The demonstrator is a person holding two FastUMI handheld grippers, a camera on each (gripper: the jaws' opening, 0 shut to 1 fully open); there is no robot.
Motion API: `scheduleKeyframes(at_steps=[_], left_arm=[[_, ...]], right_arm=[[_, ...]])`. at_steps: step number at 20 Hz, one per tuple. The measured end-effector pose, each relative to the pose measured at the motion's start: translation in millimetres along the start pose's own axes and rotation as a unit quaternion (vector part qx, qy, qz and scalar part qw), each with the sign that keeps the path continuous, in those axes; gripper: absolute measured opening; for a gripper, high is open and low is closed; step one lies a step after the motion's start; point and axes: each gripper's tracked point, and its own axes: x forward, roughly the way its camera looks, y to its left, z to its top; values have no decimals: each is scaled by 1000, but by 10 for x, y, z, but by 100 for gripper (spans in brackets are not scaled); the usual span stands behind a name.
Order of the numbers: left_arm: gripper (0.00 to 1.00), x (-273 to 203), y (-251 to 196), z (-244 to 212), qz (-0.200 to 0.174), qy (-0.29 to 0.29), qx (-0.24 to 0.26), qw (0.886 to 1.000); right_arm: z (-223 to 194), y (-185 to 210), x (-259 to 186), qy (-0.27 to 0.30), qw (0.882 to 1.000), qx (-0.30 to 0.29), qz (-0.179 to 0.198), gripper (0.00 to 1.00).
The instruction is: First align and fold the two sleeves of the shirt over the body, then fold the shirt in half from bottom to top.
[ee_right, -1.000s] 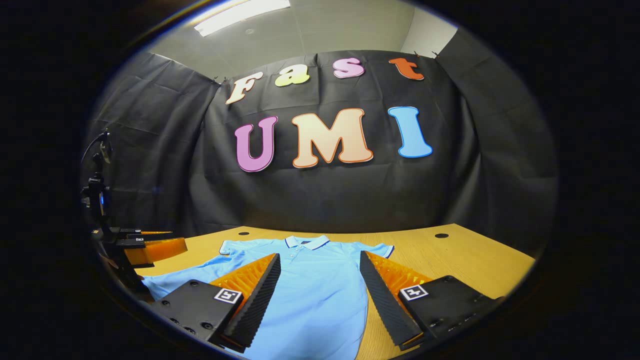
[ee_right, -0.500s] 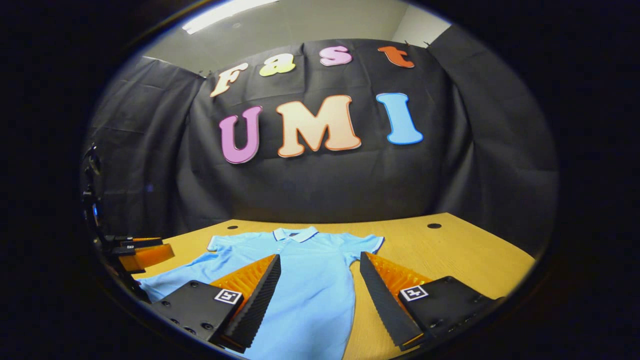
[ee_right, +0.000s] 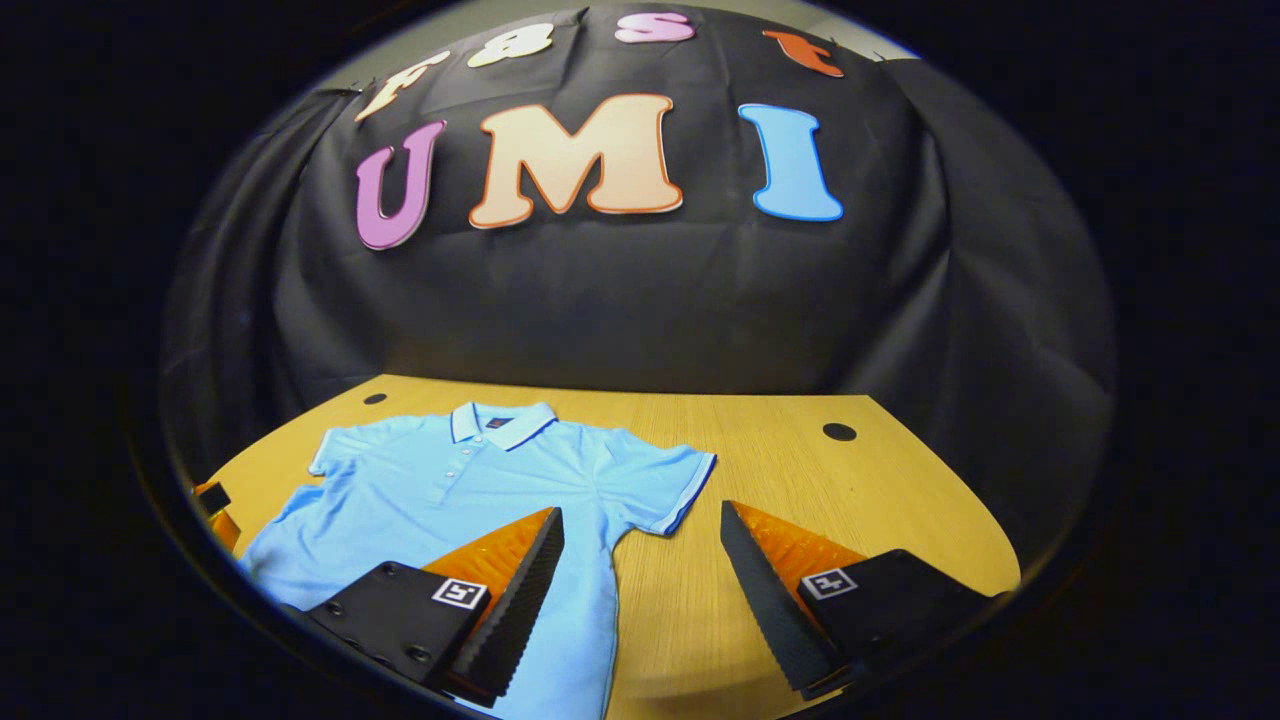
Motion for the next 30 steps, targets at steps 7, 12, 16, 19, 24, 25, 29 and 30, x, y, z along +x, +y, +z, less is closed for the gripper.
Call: scheduleKeyframes(at_steps=[7, 12, 16, 19, 24, 25, 29, 30], left_arm=[[95, -13, 90, 24, 0, 1, -5, 1000], [95, -5, 157, 46, 5, 0, 0, 1000], [95, 1, 174, 33, 3, 1, -5, 1000], [95, 19, 195, -13, 4, 9, -12, 1000], [95, 35, 224, -13, 6, 9, -19, 1000], [95, 42, 219, -30, 5, 11, -19, 1000], [95, 51, 202, -90, 0, 19, -27, 999], [95, 53, 221, -86, 3, 20, -26, 999]], right_arm=[[-107, -9, 966, 86, 994, 63, -23, 98], [-337, -213, 1336, 112, 989, 70, -60, 94], [-486, -241, 1415, 128, 987, 72, -64, 98], [-490, -231, 1429, 126, 988, 68, -64, 98], [-496, -200, 1457, 120, 990, 53, -52, 71], [-493, -154, 1461, 117, 991, 53, -43, 51], [-495, -103, 1457, 120, 990, 69, -38, 8], [-495, -117, 1467, 124, 988, 82, -43, 7]])
